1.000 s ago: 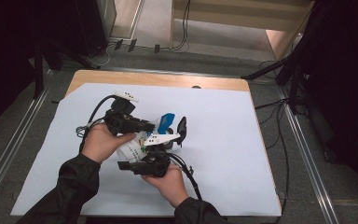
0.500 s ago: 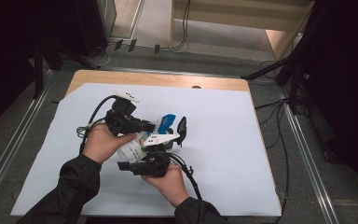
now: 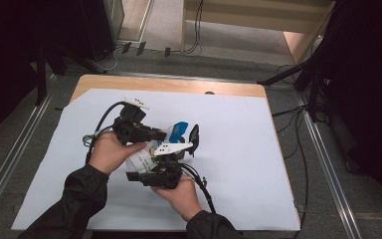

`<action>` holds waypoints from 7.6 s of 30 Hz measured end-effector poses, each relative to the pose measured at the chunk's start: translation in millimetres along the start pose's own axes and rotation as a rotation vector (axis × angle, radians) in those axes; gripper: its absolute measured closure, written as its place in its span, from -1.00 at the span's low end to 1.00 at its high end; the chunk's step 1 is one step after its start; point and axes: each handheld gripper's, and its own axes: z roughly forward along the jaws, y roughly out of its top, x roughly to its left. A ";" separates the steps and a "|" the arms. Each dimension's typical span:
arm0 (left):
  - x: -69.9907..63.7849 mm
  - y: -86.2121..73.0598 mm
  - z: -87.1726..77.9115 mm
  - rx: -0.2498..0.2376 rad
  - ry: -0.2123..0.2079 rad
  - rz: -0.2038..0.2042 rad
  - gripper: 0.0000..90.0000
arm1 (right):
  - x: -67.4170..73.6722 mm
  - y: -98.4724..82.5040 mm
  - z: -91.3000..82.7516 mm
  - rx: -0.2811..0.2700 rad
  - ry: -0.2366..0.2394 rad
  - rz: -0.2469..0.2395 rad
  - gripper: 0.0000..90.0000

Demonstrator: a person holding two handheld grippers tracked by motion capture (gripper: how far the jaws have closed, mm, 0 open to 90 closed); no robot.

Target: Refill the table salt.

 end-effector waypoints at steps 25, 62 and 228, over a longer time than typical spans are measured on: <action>-1.2 1.7 2.2 0.005 0.011 -0.001 0.85 | -0.1 0.4 -1.5 0.006 -0.034 -0.022 0.36; 0.7 -1.0 -6.8 -0.018 0.001 -0.016 0.72 | -3.0 1.7 -0.6 -0.022 0.036 0.036 0.42; -7.1 1.7 -8.6 -0.029 0.057 -0.039 0.84 | -2.5 6.8 3.0 -0.037 0.035 0.065 0.42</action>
